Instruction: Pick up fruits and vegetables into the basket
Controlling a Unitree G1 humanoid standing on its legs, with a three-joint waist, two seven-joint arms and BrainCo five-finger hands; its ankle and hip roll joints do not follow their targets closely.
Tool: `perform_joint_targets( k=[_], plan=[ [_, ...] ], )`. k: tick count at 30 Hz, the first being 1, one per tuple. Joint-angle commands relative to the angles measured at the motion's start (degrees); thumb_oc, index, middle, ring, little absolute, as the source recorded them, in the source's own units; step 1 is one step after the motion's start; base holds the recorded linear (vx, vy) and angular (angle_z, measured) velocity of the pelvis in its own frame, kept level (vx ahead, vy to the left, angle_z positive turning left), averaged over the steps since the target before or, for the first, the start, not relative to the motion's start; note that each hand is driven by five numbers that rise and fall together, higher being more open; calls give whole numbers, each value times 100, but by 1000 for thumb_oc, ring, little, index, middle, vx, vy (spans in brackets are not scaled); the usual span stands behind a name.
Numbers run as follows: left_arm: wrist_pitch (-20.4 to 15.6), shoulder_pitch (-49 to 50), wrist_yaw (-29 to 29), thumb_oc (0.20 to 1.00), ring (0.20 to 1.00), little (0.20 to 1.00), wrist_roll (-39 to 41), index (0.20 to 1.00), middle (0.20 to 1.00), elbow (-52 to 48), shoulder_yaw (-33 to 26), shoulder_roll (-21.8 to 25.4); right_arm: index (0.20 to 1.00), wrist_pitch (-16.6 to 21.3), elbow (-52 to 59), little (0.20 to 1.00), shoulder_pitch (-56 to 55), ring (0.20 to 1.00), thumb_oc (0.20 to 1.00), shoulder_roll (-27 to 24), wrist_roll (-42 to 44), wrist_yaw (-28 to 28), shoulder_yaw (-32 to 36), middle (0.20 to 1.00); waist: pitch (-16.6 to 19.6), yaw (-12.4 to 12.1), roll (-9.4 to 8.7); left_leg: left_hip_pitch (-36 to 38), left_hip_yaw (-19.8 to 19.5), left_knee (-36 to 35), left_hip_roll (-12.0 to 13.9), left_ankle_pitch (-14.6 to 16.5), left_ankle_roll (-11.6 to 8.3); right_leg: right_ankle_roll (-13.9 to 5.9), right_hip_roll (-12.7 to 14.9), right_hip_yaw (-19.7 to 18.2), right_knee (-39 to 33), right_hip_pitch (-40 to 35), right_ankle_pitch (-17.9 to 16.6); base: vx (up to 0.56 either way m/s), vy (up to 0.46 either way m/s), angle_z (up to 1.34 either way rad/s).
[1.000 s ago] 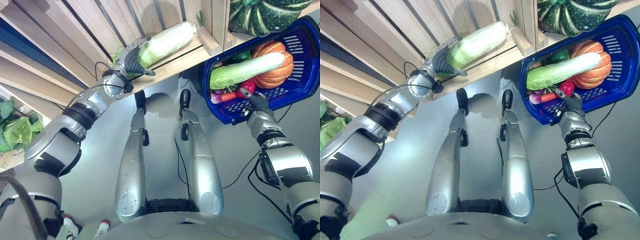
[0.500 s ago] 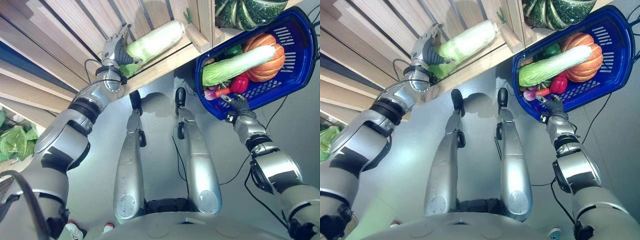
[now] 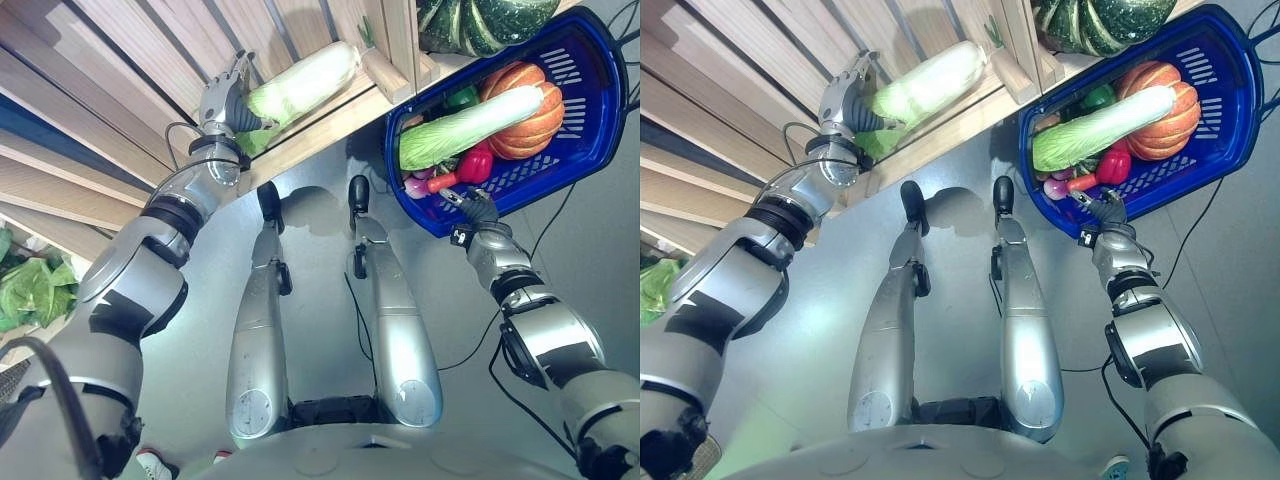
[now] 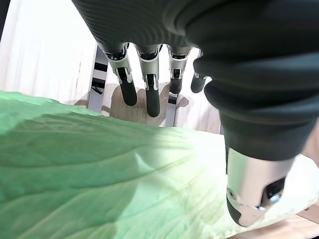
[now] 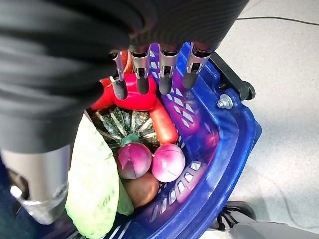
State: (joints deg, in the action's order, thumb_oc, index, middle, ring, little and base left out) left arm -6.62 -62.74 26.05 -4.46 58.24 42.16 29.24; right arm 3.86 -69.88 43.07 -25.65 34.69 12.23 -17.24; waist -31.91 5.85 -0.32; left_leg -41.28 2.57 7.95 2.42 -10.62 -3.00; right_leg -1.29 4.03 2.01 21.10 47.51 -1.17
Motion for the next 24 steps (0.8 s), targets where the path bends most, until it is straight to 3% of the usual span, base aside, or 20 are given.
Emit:
perform_joint_targets(
  k=[1,10,24],
  plan=[
    [78,157,-696,1000,1000,1000,81,1000,1000,912,-322,-123,1000,82,101,1000,-220,1000,1000,43,-61,149,-146,1000,212,-39,-237,-235,-50,596,-132,687,-42,-210,-247,155,-444,-190,-208,0,0,0],
    [4,254,-1145,1000,1000,1000,-26,1000,1000,872,-144,-216,1000,38,89,1000,-150,1000,1000,70,-119,161,-127,1000,212,-48,-222,-227,-43,579,-139,701,-25,-224,-249,142,-463,-199,-220,-1,1,-1],
    [-293,436,-1215,1000,1000,1000,-238,1000,1000,762,38,-432,1000,59,103,1000,-148,1000,1000,246,-73,315,-102,1000,212,-98,-279,-232,-71,520,-157,699,-1,-246,-263,150,-540,-209,-291,0,-8,0]
  ],
)
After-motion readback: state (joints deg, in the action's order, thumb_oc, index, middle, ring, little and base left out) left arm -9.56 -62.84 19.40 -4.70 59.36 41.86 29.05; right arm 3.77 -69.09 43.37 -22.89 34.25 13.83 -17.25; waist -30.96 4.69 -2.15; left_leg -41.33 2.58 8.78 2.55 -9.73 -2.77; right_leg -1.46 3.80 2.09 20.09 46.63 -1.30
